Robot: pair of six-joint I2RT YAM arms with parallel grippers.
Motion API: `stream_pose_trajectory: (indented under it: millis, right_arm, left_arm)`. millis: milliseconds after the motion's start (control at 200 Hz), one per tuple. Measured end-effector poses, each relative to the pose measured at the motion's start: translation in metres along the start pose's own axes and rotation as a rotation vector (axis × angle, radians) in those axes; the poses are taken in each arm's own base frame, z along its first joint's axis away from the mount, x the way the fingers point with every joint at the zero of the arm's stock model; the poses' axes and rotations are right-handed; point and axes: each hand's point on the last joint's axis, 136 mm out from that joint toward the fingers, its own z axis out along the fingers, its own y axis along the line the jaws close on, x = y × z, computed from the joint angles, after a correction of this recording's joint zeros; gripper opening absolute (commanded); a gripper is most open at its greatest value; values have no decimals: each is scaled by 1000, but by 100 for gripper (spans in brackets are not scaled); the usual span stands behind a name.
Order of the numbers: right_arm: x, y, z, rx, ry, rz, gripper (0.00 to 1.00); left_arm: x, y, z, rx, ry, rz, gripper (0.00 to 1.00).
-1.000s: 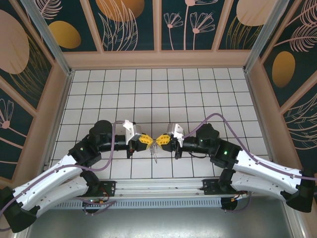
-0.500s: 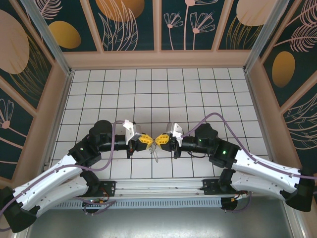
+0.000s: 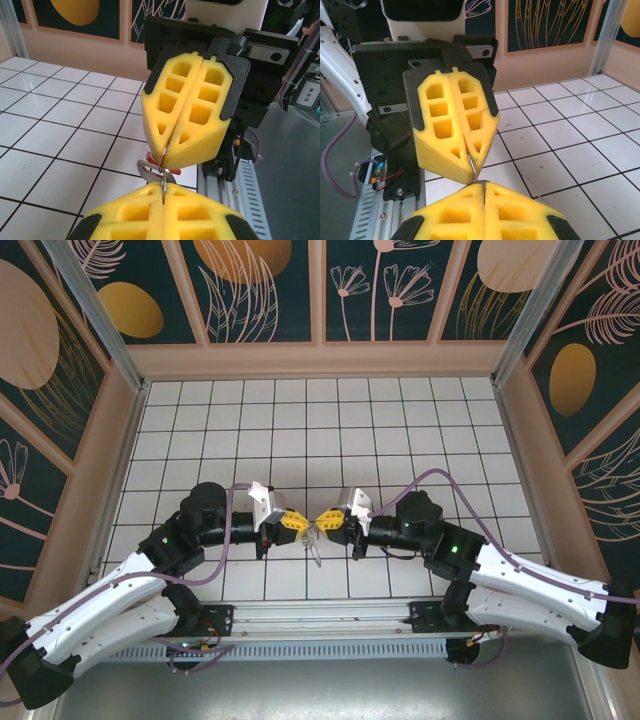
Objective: Put the keys on the keyring
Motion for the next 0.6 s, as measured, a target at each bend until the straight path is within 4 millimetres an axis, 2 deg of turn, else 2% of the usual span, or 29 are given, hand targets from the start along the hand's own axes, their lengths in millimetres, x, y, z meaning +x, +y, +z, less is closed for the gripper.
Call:
stream_pose_trajectory:
  millis: [315, 601]
  right_arm:
    - [2, 1, 2, -12, 7, 26, 0]
    - [-6, 11, -4, -63, -66, 127, 0]
  left_arm:
    - [-1, 7, -1, -44, -3, 17, 0]
    - [-15, 16, -14, -150, -55, 76, 0]
